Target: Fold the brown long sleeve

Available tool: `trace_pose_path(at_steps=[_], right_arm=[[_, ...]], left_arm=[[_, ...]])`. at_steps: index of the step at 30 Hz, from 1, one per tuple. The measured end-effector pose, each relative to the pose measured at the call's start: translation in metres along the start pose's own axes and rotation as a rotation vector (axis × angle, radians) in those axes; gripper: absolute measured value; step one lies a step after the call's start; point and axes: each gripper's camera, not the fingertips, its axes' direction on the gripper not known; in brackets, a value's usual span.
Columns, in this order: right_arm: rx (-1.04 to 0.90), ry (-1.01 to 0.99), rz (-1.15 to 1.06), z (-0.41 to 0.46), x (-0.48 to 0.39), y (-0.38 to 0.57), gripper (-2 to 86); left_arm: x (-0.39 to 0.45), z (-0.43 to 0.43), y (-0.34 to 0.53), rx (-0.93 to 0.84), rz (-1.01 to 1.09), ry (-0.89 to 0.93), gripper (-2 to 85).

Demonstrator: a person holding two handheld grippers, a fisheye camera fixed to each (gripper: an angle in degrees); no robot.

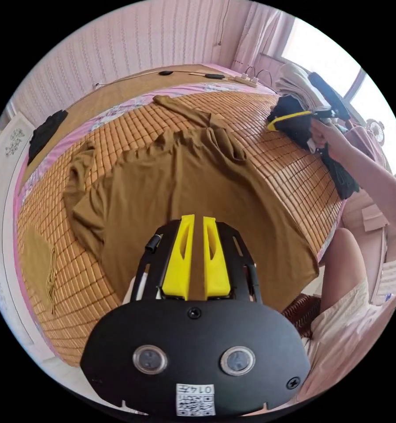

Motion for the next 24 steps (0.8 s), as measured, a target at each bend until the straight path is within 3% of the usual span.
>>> trace_pose_path(at_steps=[6,9,13,17,24], right_arm=[[-0.024,0.01,0.059,0.054,0.015,-0.12,9.1],[-0.03,0.04,0.1,0.06,0.016,-0.125,1.0],[0.053,0.013,0.125,-0.011,0.023,-0.059,0.5],[-0.005,-0.084,0.211,-0.092,0.006,0.05,1.3],[-0.12,-0.028,0.389,-0.124,0.002,0.132,5.9]], left_arm=[[-0.004,0.074,-0.148,0.054,0.018,0.098,5.5],[-0.009,0.108,-0.18,-0.021,0.005,0.124,5.6],[-0.015,0.112,-0.191,-0.049,0.009,0.128,5.4],[-0.015,0.102,-0.2,-0.068,-0.008,0.174,5.3],[0.014,0.12,-0.257,-0.142,0.08,0.171,5.4]])
